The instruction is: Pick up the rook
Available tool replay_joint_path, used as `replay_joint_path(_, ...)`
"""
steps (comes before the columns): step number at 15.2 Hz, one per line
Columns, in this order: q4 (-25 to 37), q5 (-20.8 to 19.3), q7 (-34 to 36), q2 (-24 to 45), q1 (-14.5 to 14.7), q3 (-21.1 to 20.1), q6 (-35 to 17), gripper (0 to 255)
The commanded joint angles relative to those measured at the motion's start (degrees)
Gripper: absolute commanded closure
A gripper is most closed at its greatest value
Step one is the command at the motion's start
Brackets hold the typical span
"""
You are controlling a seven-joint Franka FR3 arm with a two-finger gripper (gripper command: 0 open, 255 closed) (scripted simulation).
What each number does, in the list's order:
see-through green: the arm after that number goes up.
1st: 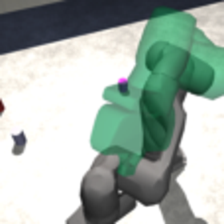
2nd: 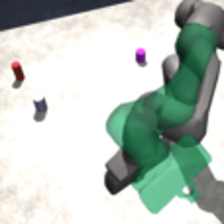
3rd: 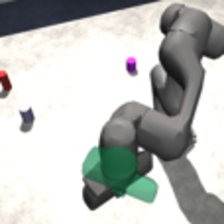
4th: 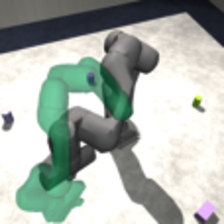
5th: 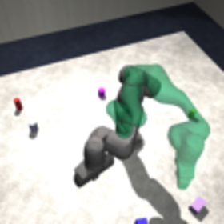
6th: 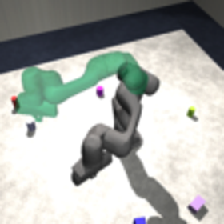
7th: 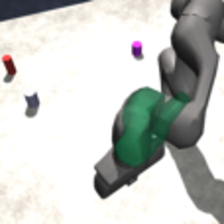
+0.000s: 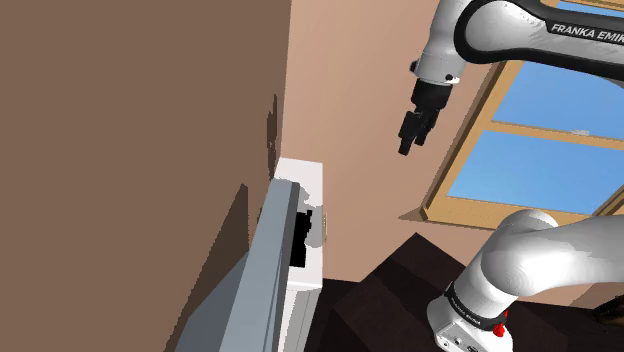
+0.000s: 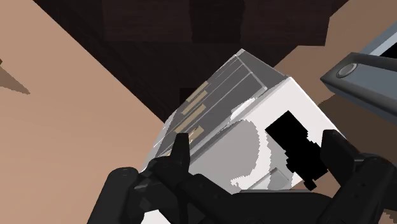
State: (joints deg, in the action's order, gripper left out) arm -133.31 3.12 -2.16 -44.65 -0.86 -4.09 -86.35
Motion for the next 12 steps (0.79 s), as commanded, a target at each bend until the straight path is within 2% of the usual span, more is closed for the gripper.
replay_joint_path(1,0.0,0.0,0.0,0.0,0.0,0.0,0.0,0)
replay_joint_path(12,-8.04,8.38,11.84,11.48,0.95,-7.78,-18.56,0)
